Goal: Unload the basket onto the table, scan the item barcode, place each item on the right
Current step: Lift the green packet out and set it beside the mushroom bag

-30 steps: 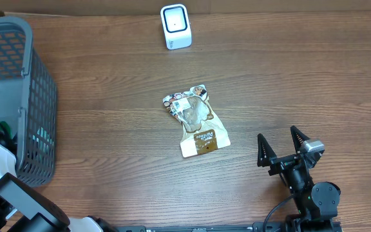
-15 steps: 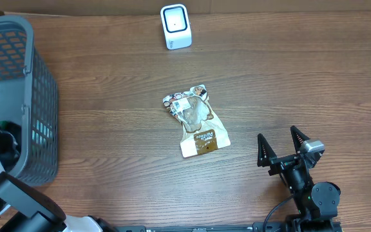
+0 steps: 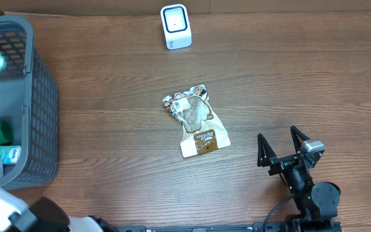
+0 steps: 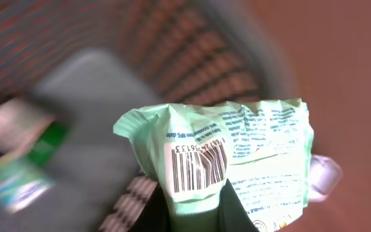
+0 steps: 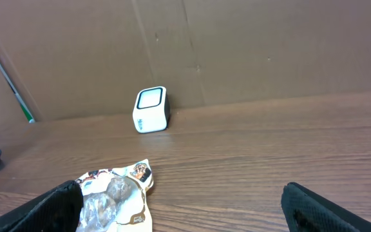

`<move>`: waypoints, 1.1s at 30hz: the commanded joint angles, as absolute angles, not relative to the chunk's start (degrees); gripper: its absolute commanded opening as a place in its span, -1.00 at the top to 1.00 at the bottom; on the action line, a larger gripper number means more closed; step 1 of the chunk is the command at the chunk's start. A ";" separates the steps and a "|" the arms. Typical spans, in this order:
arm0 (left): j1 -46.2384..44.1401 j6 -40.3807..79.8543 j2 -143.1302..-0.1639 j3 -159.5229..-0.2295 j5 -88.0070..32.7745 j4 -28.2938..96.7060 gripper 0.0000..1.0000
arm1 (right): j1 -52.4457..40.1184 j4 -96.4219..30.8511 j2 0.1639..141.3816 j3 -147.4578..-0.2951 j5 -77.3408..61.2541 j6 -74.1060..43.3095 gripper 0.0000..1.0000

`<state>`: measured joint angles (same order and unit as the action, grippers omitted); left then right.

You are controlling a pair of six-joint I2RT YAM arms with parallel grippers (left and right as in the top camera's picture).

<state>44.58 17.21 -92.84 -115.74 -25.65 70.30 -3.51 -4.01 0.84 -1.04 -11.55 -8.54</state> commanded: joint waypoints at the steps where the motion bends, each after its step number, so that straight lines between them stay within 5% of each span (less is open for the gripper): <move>1: 41.78 17.43 -87.57 -118.93 -40.99 70.74 0.92 | -3.73 -3.68 0.19 -0.47 -11.03 -8.36 -1.00; 9: 17.19 10.26 -86.15 -115.55 -26.61 80.62 0.92 | -3.73 -3.68 0.19 -0.47 -11.03 -8.36 -0.99; 15: 1.76 12.71 -86.19 -99.96 -14.41 76.27 0.92 | -3.73 -3.68 0.19 -0.47 -11.03 -8.36 -1.00; 33: -14.09 35.24 -86.24 -51.83 -14.59 34.33 0.92 | -3.73 -3.68 0.19 -0.47 -11.03 -8.36 -1.00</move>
<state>-12.75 26.13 -86.76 -56.12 -14.50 39.62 -3.51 -3.99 0.80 -1.06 -11.57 -8.54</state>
